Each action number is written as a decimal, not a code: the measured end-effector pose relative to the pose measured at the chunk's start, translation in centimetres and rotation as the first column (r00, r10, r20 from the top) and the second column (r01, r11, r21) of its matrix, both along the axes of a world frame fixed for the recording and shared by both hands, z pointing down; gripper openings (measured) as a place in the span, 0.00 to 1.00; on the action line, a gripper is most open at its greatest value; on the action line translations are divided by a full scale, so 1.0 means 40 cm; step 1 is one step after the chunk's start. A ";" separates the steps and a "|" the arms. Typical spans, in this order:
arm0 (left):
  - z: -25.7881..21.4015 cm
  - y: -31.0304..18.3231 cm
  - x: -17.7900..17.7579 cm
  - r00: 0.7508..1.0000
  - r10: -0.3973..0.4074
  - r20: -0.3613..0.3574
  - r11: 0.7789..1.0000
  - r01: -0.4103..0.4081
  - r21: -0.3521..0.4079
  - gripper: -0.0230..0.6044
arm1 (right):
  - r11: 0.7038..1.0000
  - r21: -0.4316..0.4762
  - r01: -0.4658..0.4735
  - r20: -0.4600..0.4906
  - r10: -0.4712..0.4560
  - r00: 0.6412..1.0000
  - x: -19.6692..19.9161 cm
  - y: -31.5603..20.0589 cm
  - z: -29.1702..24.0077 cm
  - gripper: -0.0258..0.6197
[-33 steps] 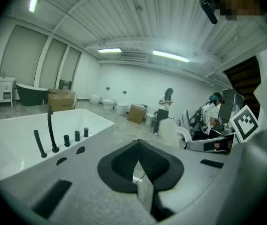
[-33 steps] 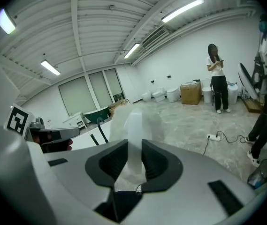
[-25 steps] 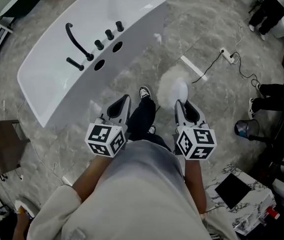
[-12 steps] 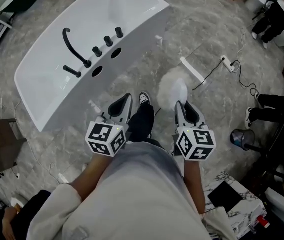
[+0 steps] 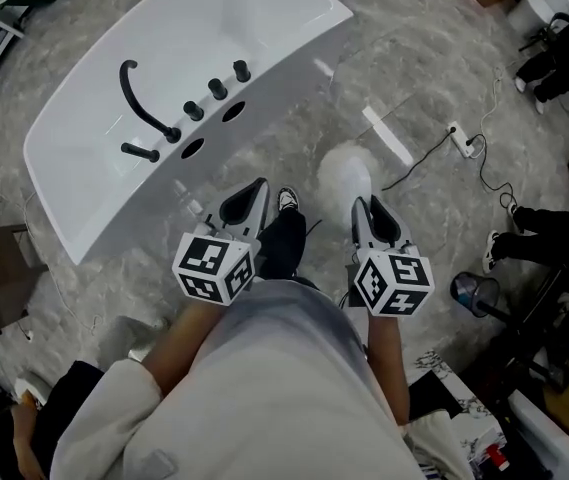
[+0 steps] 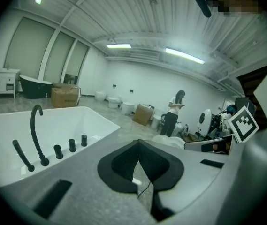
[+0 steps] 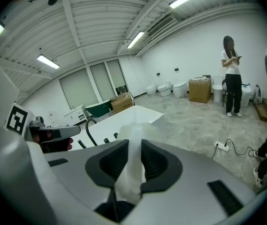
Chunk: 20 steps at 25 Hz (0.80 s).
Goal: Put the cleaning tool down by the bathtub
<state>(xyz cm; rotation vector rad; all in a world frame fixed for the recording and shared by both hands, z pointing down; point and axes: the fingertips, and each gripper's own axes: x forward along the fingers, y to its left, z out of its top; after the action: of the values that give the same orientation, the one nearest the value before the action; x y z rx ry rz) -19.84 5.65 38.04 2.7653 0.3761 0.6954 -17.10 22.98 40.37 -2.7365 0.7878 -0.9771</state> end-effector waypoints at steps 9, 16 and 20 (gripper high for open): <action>0.007 -0.067 0.163 0.999 -0.037 0.019 0.999 0.037 -0.025 0.04 | 0.997 -0.037 0.062 0.050 -0.060 0.997 0.180 -0.077 0.020 0.16; 0.006 -0.125 0.274 0.997 -0.076 0.004 0.996 0.076 -0.043 0.04 | 0.993 -0.055 0.106 0.033 -0.104 0.994 0.310 -0.137 0.000 0.16; -0.006 -0.151 0.325 0.995 -0.095 -0.014 0.994 0.094 -0.055 0.04 | 0.991 -0.057 0.124 0.019 -0.123 0.992 0.371 -0.161 -0.020 0.16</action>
<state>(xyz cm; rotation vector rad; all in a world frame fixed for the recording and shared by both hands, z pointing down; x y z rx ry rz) -6.83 -0.41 37.80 2.7189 0.2615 0.6296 -2.24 16.52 39.59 -2.7532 0.9512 -1.0598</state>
